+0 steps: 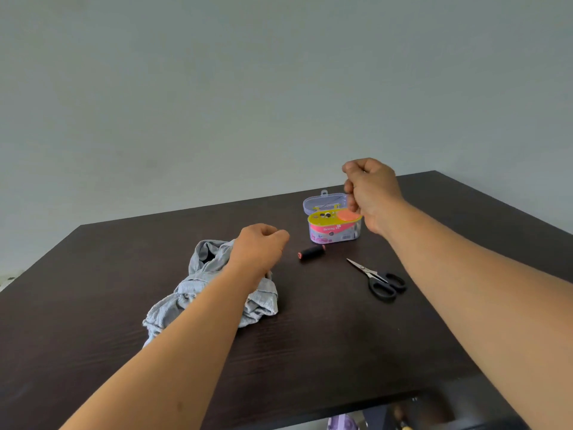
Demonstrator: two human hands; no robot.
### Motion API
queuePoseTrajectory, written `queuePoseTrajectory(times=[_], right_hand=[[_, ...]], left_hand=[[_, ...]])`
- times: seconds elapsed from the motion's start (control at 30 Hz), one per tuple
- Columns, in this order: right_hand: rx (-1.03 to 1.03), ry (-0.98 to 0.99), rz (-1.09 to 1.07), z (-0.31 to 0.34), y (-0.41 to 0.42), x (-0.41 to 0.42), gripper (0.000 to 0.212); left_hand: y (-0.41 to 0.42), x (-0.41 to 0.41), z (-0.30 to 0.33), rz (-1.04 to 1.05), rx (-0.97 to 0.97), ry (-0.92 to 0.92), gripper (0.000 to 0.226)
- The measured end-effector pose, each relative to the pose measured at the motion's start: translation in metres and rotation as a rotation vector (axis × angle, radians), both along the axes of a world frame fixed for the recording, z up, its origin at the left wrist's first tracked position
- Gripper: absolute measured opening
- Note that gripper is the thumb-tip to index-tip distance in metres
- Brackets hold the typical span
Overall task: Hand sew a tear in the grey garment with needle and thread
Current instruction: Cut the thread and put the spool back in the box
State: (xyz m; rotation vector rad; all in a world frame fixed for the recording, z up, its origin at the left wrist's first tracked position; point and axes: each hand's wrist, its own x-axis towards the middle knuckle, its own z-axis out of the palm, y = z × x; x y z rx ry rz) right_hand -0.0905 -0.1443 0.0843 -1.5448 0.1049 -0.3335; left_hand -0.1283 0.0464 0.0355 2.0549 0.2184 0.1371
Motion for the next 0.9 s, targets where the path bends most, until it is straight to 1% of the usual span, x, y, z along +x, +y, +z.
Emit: queuePoseTrajectory(times=[0.07, 0.1, 0.17, 0.27, 0.37, 0.43, 0.53, 0.63, 0.7, 0.8, 0.9], right_hand=[[-0.051, -0.043, -0.123, 0.0, -0.021, 0.005, 0.018], [-0.058, -0.059, -0.172, -0.002, -0.031, 0.008, 0.019], [-0.073, -0.054, -0.224, -0.007, -0.048, 0.014, 0.021], [-0.089, -0.02, -0.191, -0.02, -0.063, 0.022, 0.028], [-0.116, -0.023, -0.19, -0.033, -0.069, 0.027, 0.027], [-0.081, -0.056, -0.268, -0.037, -0.076, 0.031, 0.025], [0.027, -0.084, -0.455, -0.035, -0.092, 0.036, 0.021], [0.123, -0.095, -0.607, -0.033, -0.114, 0.044, 0.027], [0.183, -0.094, -0.668, -0.034, -0.125, 0.048, 0.029], [0.254, -0.115, -0.736, -0.033, -0.129, 0.045, 0.027], [0.26, -0.12, -0.697, -0.035, -0.125, 0.042, 0.028]], left_hand=[[-0.005, 0.01, 0.001, 0.04, 0.161, -0.054, 0.016], [-0.007, 0.016, 0.001, 0.057, 0.222, -0.066, 0.023], [-0.013, 0.026, -0.003, 0.066, 0.301, -0.078, 0.035], [-0.026, 0.038, -0.015, 0.015, 0.407, -0.089, 0.035], [-0.033, 0.047, -0.023, -0.019, 0.473, -0.062, 0.033], [-0.037, 0.053, -0.029, -0.051, 0.496, -0.01, 0.032], [-0.041, 0.057, -0.038, -0.101, 0.533, 0.051, 0.032], [-0.044, 0.061, -0.047, -0.162, 0.618, 0.062, 0.04], [-0.045, 0.064, -0.051, -0.197, 0.667, 0.061, 0.04], [-0.047, 0.066, -0.055, -0.205, 0.723, 0.055, 0.029], [-0.046, 0.067, -0.055, -0.195, 0.728, 0.05, 0.022]])
